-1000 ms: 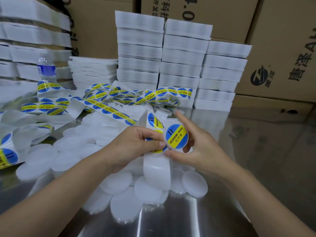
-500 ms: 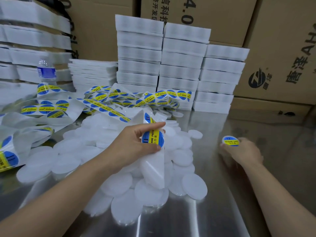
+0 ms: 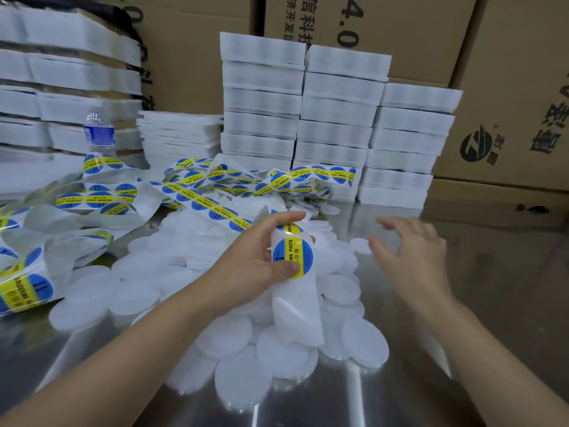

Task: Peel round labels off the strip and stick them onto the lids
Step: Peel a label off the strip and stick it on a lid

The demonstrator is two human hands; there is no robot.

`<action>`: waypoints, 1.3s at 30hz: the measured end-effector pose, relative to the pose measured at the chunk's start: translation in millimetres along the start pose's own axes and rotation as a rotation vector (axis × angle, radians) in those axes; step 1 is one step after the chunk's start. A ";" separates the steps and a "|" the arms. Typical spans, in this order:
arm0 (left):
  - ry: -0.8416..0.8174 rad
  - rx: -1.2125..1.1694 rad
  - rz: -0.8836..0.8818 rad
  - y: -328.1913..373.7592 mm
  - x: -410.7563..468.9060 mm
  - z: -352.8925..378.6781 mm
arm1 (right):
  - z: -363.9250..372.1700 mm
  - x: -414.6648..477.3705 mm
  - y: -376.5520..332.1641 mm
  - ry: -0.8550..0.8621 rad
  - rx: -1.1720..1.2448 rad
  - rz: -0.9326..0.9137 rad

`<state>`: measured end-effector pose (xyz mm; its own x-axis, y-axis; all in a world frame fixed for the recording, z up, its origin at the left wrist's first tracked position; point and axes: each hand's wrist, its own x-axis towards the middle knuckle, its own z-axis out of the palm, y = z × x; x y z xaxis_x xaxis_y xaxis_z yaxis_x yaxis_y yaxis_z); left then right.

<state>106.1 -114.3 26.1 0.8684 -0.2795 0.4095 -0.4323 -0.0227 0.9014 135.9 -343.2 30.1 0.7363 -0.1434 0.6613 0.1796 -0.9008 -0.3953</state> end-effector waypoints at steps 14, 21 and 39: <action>-0.050 0.181 0.078 -1.5 -1.8 8.2 | -1.4 -51.7 -65.8 0.216 0.197 -0.481; -0.035 0.262 0.061 -2.7 -3.3 7.5 | -0.8 -48.3 -61.2 0.237 0.224 -0.469; 0.378 0.206 0.015 6.5 4.3 1.7 | -4.3 -52.1 -65.0 0.035 0.320 -0.502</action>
<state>106.6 -117.3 33.5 0.8729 0.0887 0.4797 -0.4519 -0.2237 0.8636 83.0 -278.9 24.0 0.4892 0.2498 0.8356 0.6917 -0.6947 -0.1973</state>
